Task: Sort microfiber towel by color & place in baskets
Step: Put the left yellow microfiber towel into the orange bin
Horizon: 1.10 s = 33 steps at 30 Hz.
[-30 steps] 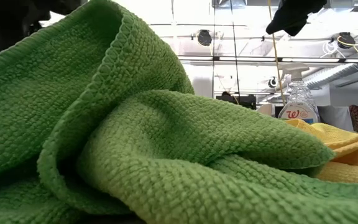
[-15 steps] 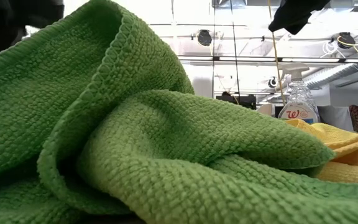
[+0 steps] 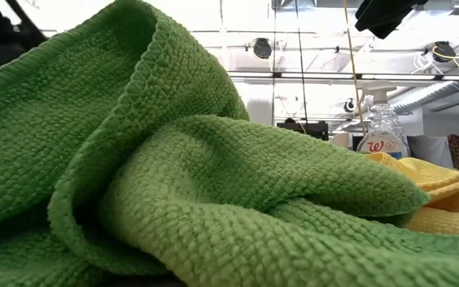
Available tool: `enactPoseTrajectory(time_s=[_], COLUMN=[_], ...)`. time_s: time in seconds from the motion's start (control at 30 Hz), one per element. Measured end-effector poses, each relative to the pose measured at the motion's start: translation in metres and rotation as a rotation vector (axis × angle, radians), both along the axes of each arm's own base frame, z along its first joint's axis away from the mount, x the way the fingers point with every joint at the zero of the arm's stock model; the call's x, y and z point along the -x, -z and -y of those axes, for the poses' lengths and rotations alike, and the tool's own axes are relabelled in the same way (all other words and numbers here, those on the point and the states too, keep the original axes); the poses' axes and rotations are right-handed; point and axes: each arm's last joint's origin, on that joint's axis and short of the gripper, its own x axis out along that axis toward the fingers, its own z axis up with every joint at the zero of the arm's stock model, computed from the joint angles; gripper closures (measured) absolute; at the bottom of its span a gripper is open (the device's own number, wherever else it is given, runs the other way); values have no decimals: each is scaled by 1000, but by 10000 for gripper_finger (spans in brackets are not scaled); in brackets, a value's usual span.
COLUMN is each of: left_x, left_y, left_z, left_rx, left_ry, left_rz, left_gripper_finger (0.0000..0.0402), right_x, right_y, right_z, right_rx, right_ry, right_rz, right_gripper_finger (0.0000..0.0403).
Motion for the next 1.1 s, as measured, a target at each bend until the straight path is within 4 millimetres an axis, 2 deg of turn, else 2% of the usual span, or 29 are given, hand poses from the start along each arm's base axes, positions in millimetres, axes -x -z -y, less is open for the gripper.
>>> enactPoseTrajectory(time_s=[0.17,0.3,0.43,0.7,0.93,1.1], left_x=[4,6,8,0,-8,-19], left_y=[18,31,35,28,15,-1], left_z=[-2,-5,-7,-2,3,11], left_rx=[49,84,71,48,25,-15], left_ry=[9,9,15,89,140,200], left_rz=[52,134,148,171,216,273], left_gripper_finger=[111,141,205,378,379,382], right_x=[2,3,4,5,3,-6], right_y=[0,0,0,-1,-3,-2], right_z=[-5,-8,-10,-12,-13,-18], right_rx=[1,-9,-7,35,26,27], right_ry=[-20,-26,-36,-4,3,-13], right_rz=[3,3,4,24,58,91], right_gripper_finger=[403,403,403,403,403,403])
